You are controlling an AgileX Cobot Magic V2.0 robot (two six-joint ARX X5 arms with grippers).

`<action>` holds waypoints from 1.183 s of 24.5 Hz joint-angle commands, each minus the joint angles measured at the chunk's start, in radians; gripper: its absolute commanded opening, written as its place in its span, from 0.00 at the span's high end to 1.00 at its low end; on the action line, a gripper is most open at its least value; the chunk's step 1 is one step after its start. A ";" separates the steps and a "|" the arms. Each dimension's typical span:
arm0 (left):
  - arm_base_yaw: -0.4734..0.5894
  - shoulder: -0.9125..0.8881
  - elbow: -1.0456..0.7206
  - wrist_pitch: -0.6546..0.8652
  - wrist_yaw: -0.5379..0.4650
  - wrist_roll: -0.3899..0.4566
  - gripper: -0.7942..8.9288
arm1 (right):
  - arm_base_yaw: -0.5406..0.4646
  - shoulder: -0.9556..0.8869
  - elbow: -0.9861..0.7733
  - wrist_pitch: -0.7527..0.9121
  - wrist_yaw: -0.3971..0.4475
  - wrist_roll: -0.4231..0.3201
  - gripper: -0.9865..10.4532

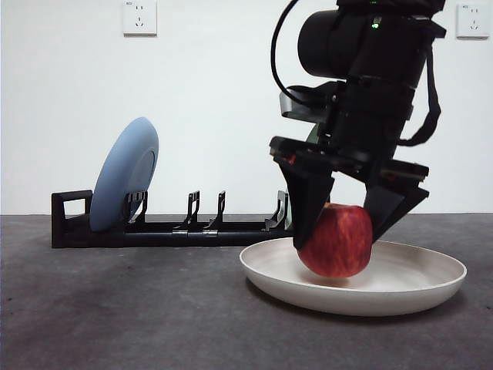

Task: Take the yellow plate from the plate rack,put the plate on the table,take the apple from the table,put the apple in the plate

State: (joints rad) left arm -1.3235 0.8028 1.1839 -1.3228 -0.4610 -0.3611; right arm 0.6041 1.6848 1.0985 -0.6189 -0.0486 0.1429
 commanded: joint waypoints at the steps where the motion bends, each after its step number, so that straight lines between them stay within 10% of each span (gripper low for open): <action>1: -0.002 -0.004 -0.005 0.004 -0.003 -0.012 0.92 | 0.002 0.001 -0.024 0.010 0.001 0.008 0.92; 7: -0.002 -0.004 -0.005 0.004 -0.003 -0.012 0.92 | -0.003 0.001 -0.038 0.012 0.012 0.016 0.87; 14: -0.002 -0.004 -0.005 0.004 -0.003 -0.012 0.92 | -0.003 0.000 -0.036 0.003 0.012 0.033 0.33; 29: -0.002 -0.004 -0.005 0.004 -0.004 -0.008 0.92 | -0.002 -0.190 0.019 -0.147 0.011 0.042 0.33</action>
State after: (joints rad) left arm -1.3235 0.8024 1.1839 -1.3228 -0.4610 -0.3611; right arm 0.6014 1.5047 1.1164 -0.7570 -0.0402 0.1730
